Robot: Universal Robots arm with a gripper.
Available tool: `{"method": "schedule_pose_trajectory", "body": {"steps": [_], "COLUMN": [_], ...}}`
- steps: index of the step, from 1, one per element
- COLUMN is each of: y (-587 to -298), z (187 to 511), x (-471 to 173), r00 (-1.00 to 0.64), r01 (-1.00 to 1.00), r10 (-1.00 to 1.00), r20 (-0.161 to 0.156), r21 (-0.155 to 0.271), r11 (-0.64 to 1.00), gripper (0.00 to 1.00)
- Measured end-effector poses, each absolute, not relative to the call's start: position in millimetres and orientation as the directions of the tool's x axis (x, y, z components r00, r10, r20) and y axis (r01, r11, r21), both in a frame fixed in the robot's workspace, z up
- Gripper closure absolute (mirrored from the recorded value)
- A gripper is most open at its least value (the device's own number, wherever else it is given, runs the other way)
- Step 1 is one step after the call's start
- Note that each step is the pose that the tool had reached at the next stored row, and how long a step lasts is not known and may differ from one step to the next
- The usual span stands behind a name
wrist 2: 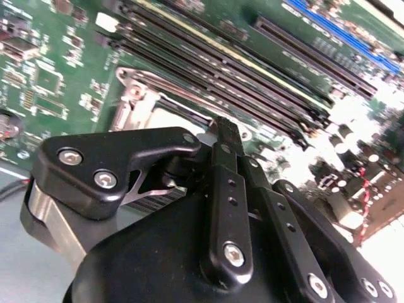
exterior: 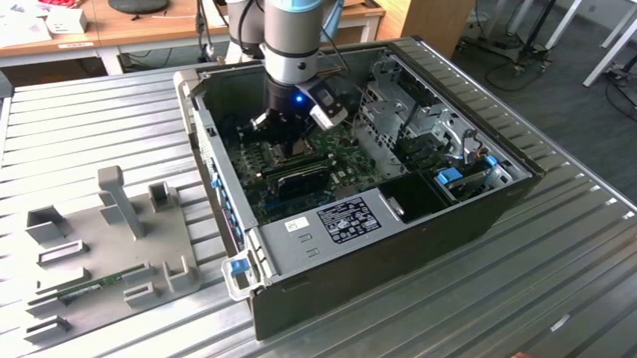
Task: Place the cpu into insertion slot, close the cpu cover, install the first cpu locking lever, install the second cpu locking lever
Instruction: 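Install the second cpu locking lever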
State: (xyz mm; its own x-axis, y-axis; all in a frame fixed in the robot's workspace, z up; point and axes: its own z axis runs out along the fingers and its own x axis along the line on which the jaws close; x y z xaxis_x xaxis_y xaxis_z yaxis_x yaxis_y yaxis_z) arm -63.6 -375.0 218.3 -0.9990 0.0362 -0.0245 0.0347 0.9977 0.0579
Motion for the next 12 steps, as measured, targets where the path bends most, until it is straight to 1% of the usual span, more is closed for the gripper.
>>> {"method": "schedule_pose_trajectory", "body": {"steps": [12], "y": [-373.1], "z": [219.0], "x": [-51.5], "r00": [-0.999], "r01": [0.035], "r10": [0.036], "r20": [-0.024], "r21": [0.059], "r11": [0.998], "gripper": [0.9]}}
